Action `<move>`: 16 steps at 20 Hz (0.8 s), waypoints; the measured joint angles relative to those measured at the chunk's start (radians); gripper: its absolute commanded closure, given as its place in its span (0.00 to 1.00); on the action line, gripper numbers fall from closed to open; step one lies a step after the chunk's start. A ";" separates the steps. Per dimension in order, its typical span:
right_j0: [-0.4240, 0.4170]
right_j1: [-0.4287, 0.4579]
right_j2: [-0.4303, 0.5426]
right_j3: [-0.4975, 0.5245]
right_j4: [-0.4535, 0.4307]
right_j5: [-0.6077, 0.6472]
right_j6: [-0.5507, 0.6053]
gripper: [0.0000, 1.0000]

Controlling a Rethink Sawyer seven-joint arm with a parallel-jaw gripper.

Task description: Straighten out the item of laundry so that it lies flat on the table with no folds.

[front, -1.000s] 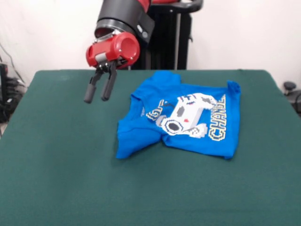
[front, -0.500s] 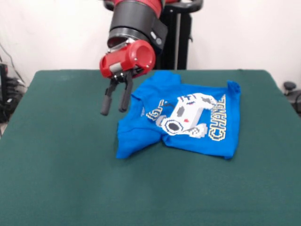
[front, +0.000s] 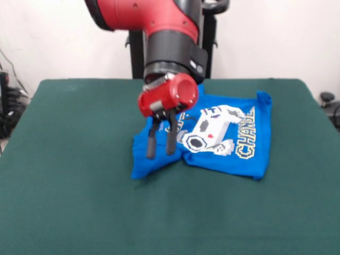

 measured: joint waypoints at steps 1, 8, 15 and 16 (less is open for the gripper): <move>-0.004 0.005 0.006 0.000 0.000 0.000 0.000 0.00; -0.073 0.126 0.111 0.000 0.000 0.000 0.000 0.00; -0.097 0.176 0.147 0.017 0.007 0.006 0.000 0.00; -0.097 0.175 0.148 0.019 0.009 0.008 0.000 0.00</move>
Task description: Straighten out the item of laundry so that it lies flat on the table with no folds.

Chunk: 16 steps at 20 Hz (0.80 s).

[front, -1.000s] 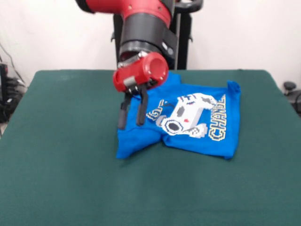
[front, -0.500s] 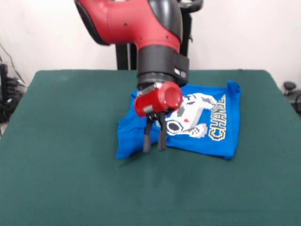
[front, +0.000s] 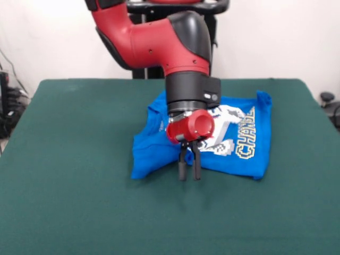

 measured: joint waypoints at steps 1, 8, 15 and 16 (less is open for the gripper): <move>0.001 -0.003 0.000 0.008 0.006 0.009 0.000 0.00; 0.005 -0.026 0.000 0.030 0.036 0.060 0.000 0.00; 0.021 -0.069 0.000 0.052 0.086 0.079 0.000 0.00; 0.021 -0.072 0.000 0.053 0.089 0.081 0.000 0.00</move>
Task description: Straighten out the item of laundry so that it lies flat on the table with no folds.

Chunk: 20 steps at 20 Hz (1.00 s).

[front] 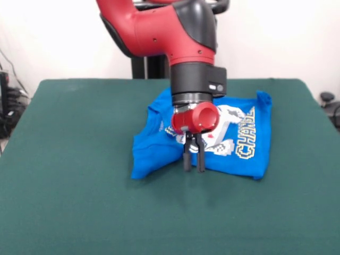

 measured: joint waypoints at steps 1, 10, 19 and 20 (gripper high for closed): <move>0.000 -0.002 0.000 0.000 0.004 0.002 0.000 0.00; 0.040 -0.004 -0.070 0.000 0.106 0.064 0.000 0.00; 0.107 0.000 -0.156 0.000 0.166 0.117 0.000 0.00; 0.107 0.002 -0.159 0.000 0.166 0.121 0.000 0.00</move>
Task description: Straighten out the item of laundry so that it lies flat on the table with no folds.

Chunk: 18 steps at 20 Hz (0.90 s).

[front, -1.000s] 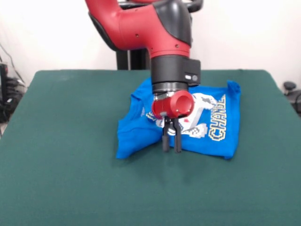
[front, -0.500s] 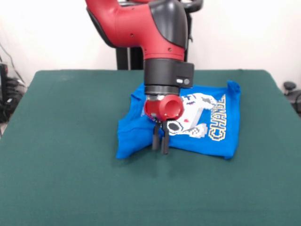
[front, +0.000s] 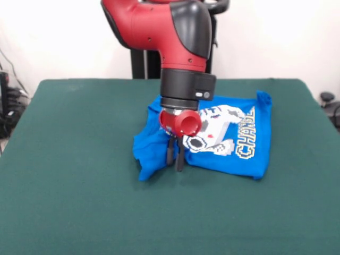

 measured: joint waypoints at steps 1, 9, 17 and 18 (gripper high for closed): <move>-0.001 0.002 -0.002 0.000 0.000 0.001 0.000 0.00; -0.006 0.002 -0.003 0.000 -0.001 0.002 0.000 0.00; -0.048 -0.001 -0.004 0.000 -0.045 0.016 0.000 0.00; -0.064 -0.003 -0.006 0.000 -0.059 0.022 0.000 0.00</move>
